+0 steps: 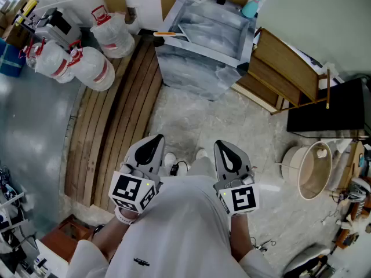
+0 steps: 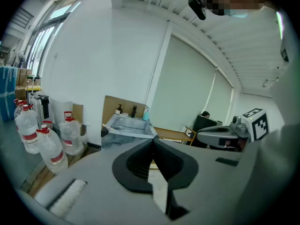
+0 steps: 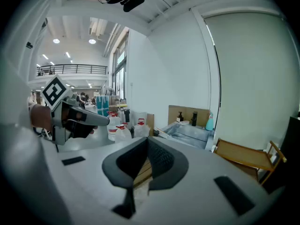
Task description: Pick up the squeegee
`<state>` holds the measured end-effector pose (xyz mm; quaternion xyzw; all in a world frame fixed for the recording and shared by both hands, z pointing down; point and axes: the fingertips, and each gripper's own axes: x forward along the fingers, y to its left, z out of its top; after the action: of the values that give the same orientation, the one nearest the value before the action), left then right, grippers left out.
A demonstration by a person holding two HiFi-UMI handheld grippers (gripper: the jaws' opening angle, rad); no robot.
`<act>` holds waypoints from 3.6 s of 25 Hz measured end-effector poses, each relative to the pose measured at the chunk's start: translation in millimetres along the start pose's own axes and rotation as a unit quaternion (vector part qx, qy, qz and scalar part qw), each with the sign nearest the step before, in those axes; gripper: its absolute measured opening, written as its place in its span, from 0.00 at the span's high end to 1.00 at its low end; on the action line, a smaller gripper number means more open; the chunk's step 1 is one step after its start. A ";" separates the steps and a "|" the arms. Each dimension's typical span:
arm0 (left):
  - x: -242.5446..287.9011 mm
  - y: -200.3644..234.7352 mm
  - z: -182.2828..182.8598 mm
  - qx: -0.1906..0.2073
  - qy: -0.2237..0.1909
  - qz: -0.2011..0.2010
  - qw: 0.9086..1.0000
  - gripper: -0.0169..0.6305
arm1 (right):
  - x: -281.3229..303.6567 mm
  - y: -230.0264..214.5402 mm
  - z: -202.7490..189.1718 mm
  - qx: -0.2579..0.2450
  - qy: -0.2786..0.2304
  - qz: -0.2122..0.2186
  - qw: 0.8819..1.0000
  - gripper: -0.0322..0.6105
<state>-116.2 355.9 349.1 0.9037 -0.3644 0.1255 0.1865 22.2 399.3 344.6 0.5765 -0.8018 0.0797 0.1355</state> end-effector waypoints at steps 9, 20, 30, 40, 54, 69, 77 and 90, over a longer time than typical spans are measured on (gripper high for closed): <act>-9.5 -64.0 -8.0 -0.018 0.003 0.027 0.999 0.97 | -46.3 -14.5 -6.1 0.028 -0.010 0.031 0.999 0.94; -21.6 -40.0 -13.2 -0.036 -0.003 0.043 0.998 0.97 | -22.0 6.0 -14.2 0.073 0.002 0.061 0.995 0.94; -42.9 34.1 4.4 -0.068 -0.038 0.032 0.996 0.97 | 42.9 45.3 15.2 0.078 -0.007 0.057 0.995 0.94; -9.1 76.9 4.7 -0.071 -0.021 0.035 0.997 0.97 | 92.4 31.9 20.6 0.064 0.009 0.055 0.996 0.94; 149.3 144.6 103.0 -0.043 -0.010 0.067 0.997 0.97 | 242.4 -90.4 66.1 0.067 -0.020 0.096 0.993 0.94; 284.1 185.9 168.6 -0.043 0.006 0.092 0.995 0.97 | 388.0 -215.0 89.6 0.004 -0.014 0.142 0.990 0.94; 302.4 200.2 179.2 -0.045 0.003 0.087 0.995 0.97 | 415.7 -219.4 66.7 -0.040 0.029 0.157 0.986 0.94; 335.3 220.9 178.3 -0.054 0.019 0.087 0.995 0.97 | 463.0 -229.8 66.3 -0.030 0.048 0.223 0.973 0.94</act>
<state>-20.1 -72.5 364.7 0.8545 -0.4447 0.1381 0.2302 93.1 -111.7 418.2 0.3740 -0.9048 0.1119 0.1701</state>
